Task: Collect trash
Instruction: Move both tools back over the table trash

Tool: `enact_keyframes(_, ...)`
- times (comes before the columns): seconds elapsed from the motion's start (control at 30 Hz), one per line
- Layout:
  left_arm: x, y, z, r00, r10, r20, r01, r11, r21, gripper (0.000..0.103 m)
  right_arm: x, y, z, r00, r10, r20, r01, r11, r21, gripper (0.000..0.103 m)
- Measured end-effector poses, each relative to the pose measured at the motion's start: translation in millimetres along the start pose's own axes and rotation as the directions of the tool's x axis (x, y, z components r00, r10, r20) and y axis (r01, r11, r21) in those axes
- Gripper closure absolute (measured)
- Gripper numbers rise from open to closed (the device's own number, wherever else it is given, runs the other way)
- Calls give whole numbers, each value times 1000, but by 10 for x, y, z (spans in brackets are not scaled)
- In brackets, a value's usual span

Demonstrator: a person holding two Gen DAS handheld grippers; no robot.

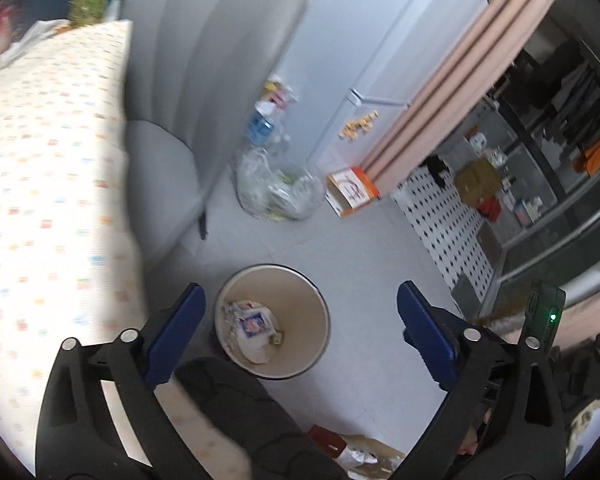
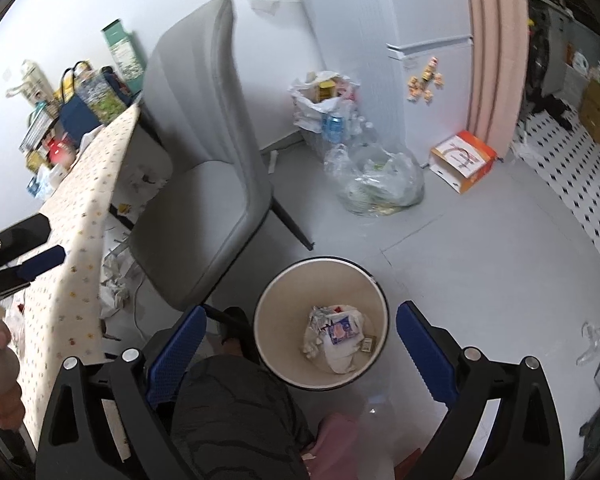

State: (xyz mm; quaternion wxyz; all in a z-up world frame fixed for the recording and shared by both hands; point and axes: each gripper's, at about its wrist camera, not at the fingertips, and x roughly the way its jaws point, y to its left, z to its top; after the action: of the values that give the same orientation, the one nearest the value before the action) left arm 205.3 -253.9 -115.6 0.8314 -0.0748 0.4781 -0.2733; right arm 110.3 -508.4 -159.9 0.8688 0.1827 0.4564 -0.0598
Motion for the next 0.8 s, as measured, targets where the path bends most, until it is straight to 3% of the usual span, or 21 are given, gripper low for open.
enact_keyframes(0.23,-632,565,-61,993,70,99,-59,993,-104,6,-195,536,52,996,87,24,-85,992,-90,8)
enact_keyframes(0.43,-1201,1022,-154,971,150,187,-116,977,-180,6,-299,1158,42,983,185,13,-179,965,-191,8)
enact_keyframes(0.8,-1915,1655,-455,930,242,277,-150,937,-314,6,-328,2414,-204,950,302,-84,-311,875,-372,8)
